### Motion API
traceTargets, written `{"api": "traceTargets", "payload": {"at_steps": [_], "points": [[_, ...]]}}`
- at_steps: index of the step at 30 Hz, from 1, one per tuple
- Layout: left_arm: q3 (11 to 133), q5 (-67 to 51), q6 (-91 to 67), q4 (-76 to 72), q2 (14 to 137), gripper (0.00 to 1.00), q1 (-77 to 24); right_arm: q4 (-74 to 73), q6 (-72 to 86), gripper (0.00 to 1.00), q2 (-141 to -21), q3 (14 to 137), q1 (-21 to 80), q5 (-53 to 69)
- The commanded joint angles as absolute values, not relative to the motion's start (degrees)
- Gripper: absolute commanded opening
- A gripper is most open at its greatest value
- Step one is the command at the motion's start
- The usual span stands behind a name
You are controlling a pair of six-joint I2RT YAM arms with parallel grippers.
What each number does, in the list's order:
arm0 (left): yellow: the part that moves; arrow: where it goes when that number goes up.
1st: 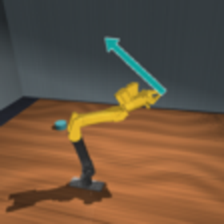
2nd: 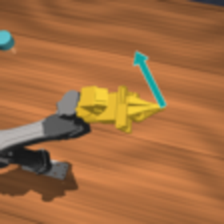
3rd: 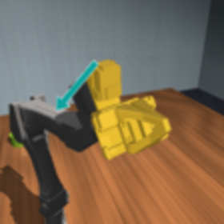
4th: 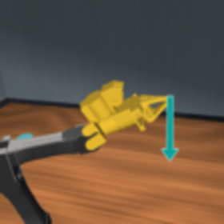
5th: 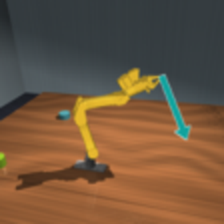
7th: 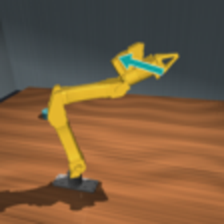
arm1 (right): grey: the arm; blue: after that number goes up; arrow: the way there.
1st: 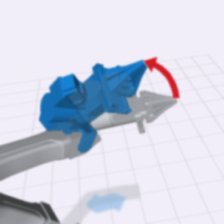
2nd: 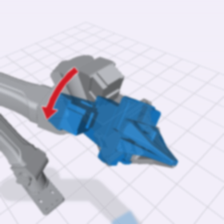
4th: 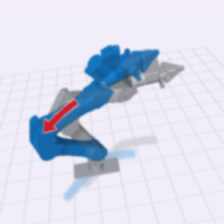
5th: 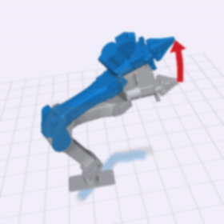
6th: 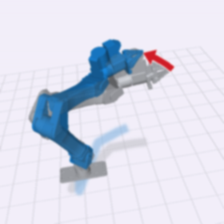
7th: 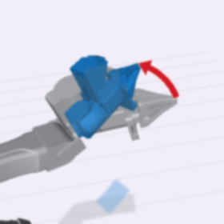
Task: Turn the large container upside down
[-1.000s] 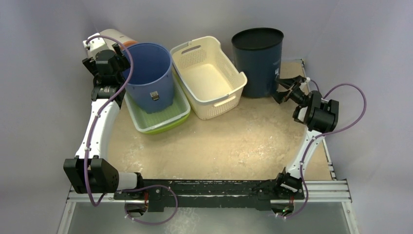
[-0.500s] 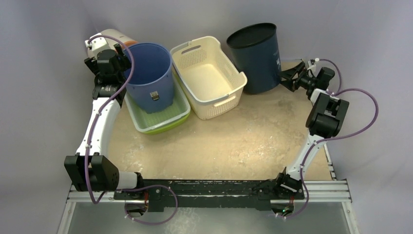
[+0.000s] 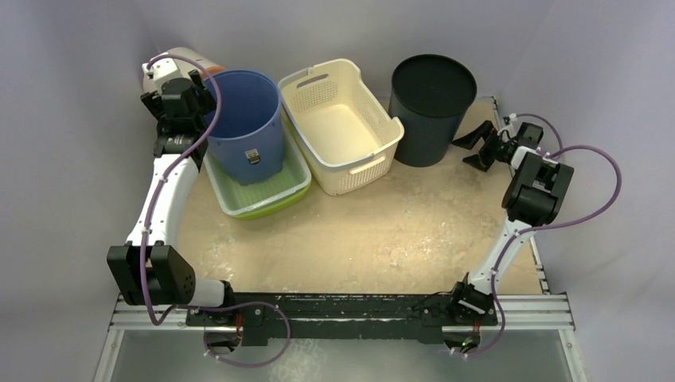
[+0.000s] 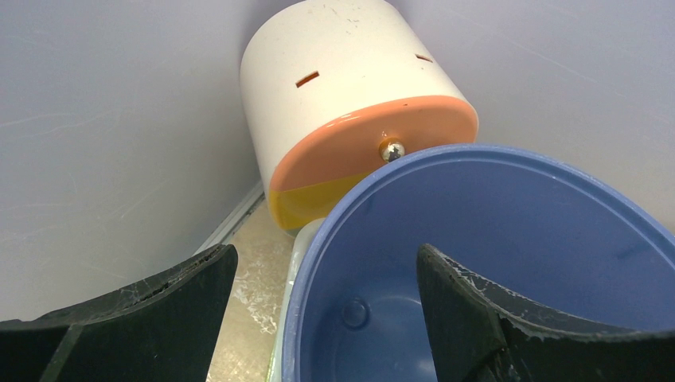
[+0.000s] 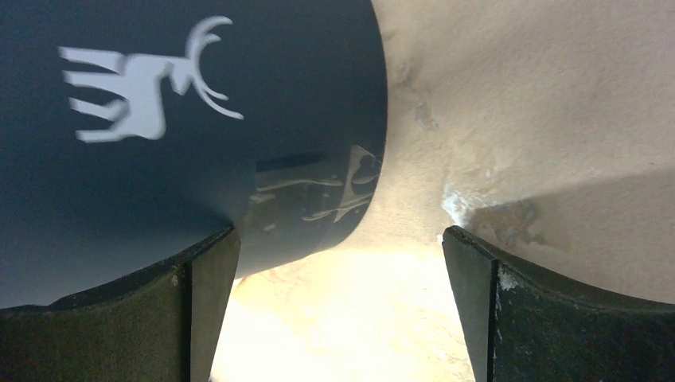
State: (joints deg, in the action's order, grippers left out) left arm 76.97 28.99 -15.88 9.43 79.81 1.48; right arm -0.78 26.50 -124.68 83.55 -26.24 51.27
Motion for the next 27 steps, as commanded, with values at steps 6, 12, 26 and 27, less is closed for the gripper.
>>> {"api": "traceTargets", "payload": {"at_steps": [6, 12, 26, 27], "points": [[80.0, 26.7, -16.1, 6.3, 80.7, 0.79, 1.8, -9.1, 18.0, 1.0, -114.6, 85.9, -25.5, 39.0], [80.9, 25.0, -17.6, 5.9, 82.4, 0.78, 1.8, -13.7, 13.8, 1.0, -105.8, 87.0, -24.1, 30.4], [82.8, 24.0, -18.3, 4.2, 85.5, 0.78, 1.8, -12.4, 11.2, 1.0, -95.8, 108.8, -12.8, 33.5], [82.6, 24.0, -18.5, 4.1, 85.5, 0.78, 1.7, -10.9, 12.3, 1.0, -96.0, 109.6, -11.4, 35.9]]}}
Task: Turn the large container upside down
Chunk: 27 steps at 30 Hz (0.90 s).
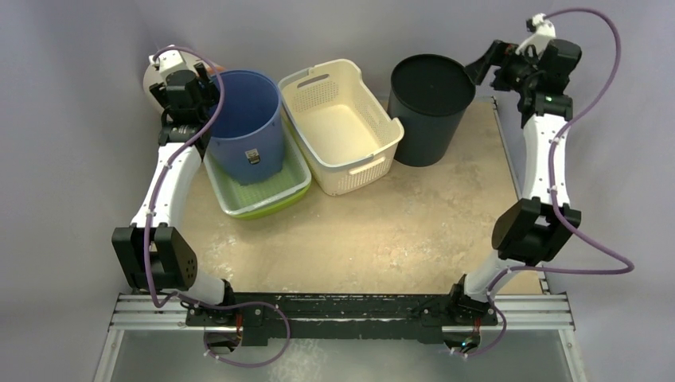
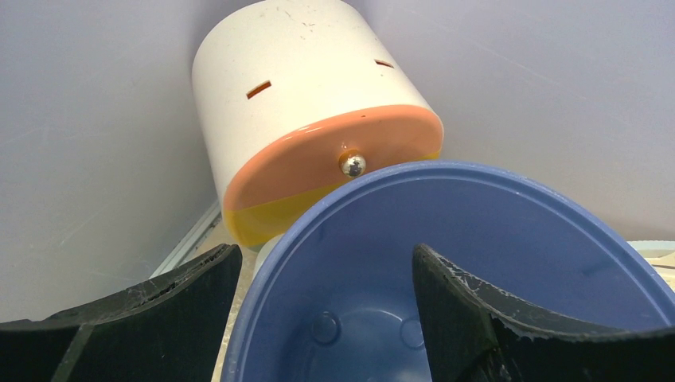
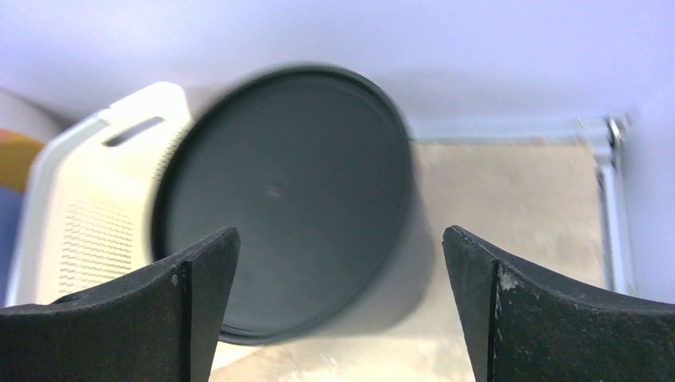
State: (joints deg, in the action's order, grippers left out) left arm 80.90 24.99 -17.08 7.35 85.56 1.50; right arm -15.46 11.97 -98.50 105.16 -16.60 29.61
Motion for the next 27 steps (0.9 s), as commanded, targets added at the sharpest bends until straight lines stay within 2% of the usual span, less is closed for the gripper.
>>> {"api": "traceTargets", "payload": {"at_steps": [1, 7, 13, 21, 27], "points": [[82.3, 24.0, -18.7, 4.1, 85.4, 0.78, 1.8, -9.7, 13.3, 1.0, -96.4, 110.7, -9.8, 37.5], [80.6, 23.8, -19.4, 3.3, 84.4, 0.78, 1.8, -11.4, 12.5, 1.0, -104.1, 118.2, 0.0, 41.1], [79.2, 24.2, -19.4, 3.2, 83.7, 0.78, 1.8, -10.2, 13.4, 1.0, -107.4, 119.2, 7.9, 42.6], [76.5, 25.8, -19.3, 3.3, 81.6, 0.78, 1.8, -12.9, 12.1, 1.0, -108.9, 110.7, 13.6, 41.7], [76.0, 26.3, -19.0, 3.9, 81.0, 0.78, 1.8, -12.5, 10.7, 1.0, -110.4, 107.5, 14.2, 35.5]]}}
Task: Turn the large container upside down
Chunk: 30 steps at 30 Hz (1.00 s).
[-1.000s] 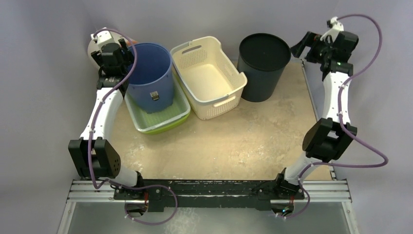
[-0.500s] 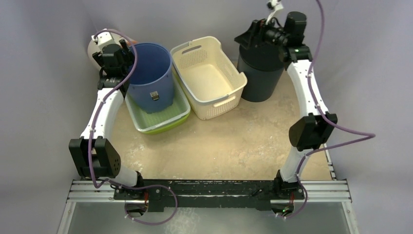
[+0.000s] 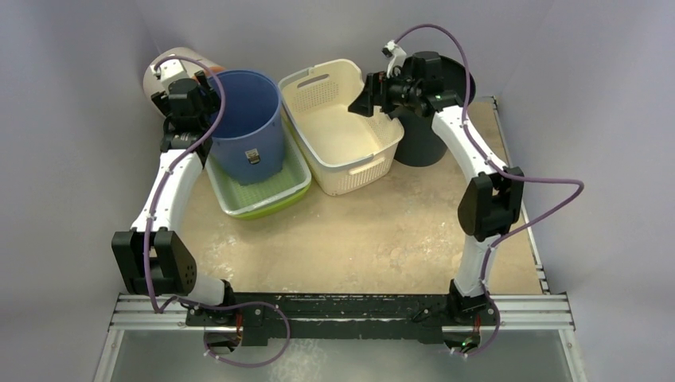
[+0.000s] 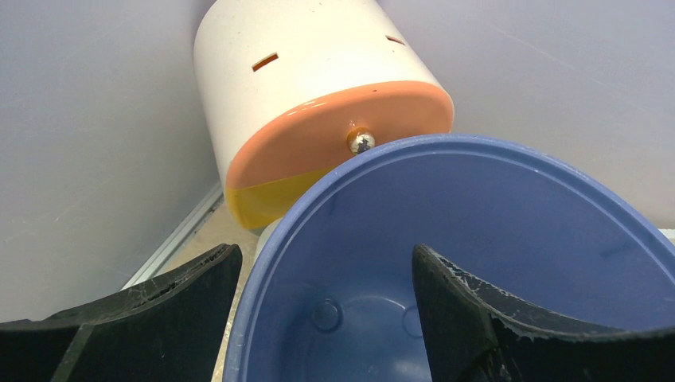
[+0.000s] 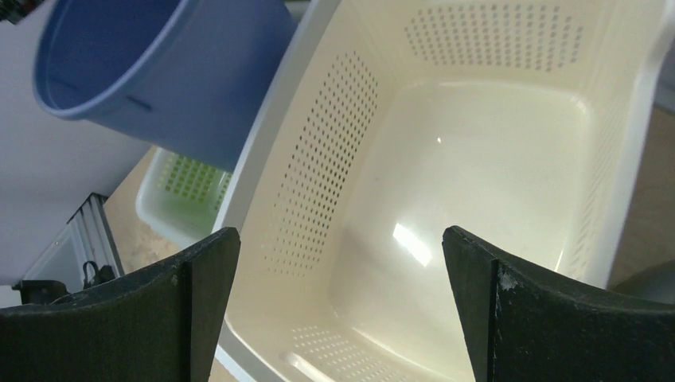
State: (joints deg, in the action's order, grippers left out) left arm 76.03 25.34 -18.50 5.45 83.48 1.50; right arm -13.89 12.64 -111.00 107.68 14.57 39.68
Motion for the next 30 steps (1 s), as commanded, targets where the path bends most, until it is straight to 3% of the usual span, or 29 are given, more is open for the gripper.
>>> {"api": "traceTargets", "payload": {"at_steps": [1, 14, 21, 30], "points": [[76.1, 26.3, -18.9, 4.0, 80.9, 0.78, 1.8, -12.7, 10.4, 1.0, -110.8, 107.6, 14.2, 33.6], [75.6, 27.7, -16.4, 5.5, 79.3, 0.78, 1.9, -6.2, 3.6, 1.0, -111.5, 99.8, 13.5, 0.5], [74.6, 27.4, -16.0, 5.8, 78.4, 0.79, 2.0, 3.3, 4.3, 1.0, -107.9, 94.0, 6.7, -3.7], [74.0, 27.3, -16.1, 5.9, 77.6, 0.79, 2.0, 2.0, 3.2, 1.0, -108.1, 96.8, -1.7, -6.0]]}}
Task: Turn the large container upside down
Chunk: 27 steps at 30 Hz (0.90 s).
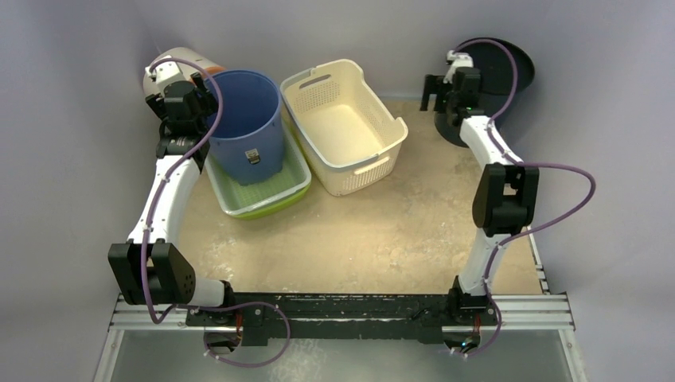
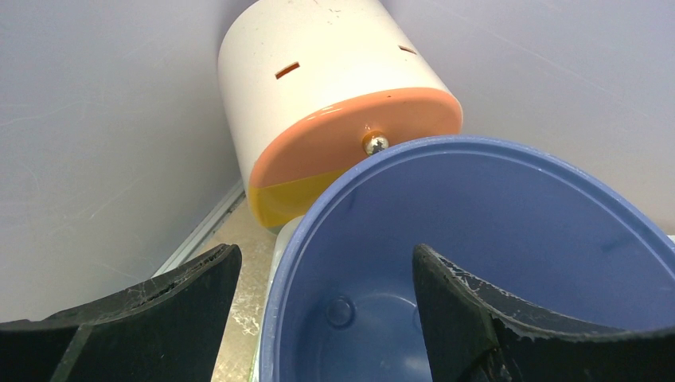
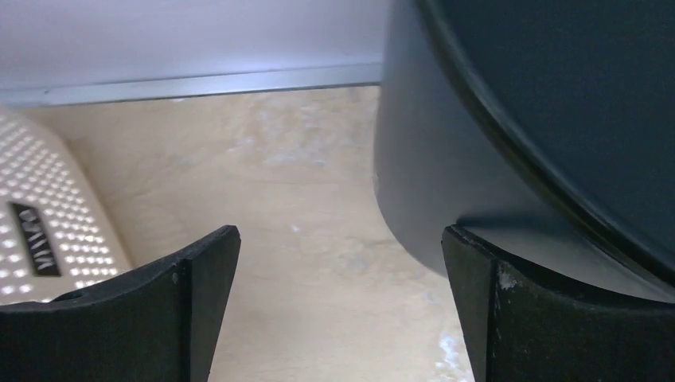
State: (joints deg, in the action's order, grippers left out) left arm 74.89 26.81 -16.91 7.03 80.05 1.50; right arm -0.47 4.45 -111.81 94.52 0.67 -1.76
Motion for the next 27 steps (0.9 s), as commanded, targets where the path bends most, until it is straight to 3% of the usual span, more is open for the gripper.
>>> {"api": "traceTargets", "payload": {"at_steps": [1, 11, 19, 27], "points": [[73.8, 27.3, -16.1, 6.0, 77.5, 0.79, 1.9, 1.9, 3.1, 1.0, -107.7, 96.5, -2.0, -6.0], [74.3, 28.1, -16.7, 5.4, 78.1, 0.81, 2.0, -2.4, -1.2, 1.0, -104.0, 99.0, -1.5, -1.6], [75.9, 28.2, -17.6, 5.1, 78.9, 0.85, 2.1, -12.6, -4.5, 1.0, -100.7, 103.5, 8.3, 3.4], [77.3, 26.7, -19.2, 4.8, 80.0, 0.85, 2.1, -16.2, 2.7, 1.0, -98.0, 104.6, 11.0, 14.5]]}}
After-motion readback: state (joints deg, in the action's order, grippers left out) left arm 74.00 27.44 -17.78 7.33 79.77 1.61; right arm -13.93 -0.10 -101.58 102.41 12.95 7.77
